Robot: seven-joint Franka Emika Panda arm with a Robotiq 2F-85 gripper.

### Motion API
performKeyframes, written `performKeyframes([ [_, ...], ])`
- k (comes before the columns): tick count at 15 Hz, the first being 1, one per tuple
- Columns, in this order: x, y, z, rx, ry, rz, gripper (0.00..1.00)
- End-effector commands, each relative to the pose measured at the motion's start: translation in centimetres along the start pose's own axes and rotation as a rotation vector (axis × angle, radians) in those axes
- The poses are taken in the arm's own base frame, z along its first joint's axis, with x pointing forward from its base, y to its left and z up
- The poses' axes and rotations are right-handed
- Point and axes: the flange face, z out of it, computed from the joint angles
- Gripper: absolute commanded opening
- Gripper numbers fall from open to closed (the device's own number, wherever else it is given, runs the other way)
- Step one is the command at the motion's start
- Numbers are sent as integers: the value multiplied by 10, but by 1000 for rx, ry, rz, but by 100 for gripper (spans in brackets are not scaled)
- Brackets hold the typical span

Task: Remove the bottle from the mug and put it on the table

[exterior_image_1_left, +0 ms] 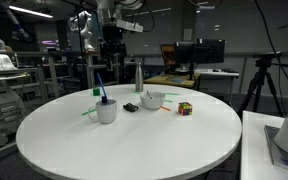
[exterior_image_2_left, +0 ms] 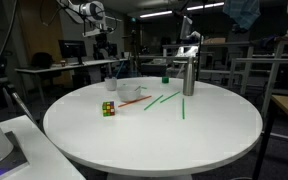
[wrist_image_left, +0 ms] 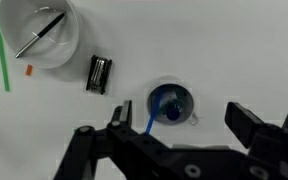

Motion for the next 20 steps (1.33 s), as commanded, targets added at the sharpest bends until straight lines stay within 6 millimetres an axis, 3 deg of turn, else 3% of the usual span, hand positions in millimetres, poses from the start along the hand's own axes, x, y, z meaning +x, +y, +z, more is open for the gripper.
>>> performKeyframes([
  [1, 6, -10, -33, 15, 113, -13, 100],
  [2, 7, -5, -12, 10, 61, -5, 100],
  [13, 8, -7, -7, 10, 78, -2, 100],
  [20, 39, -11, 12, 28, 225, 3, 100],
])
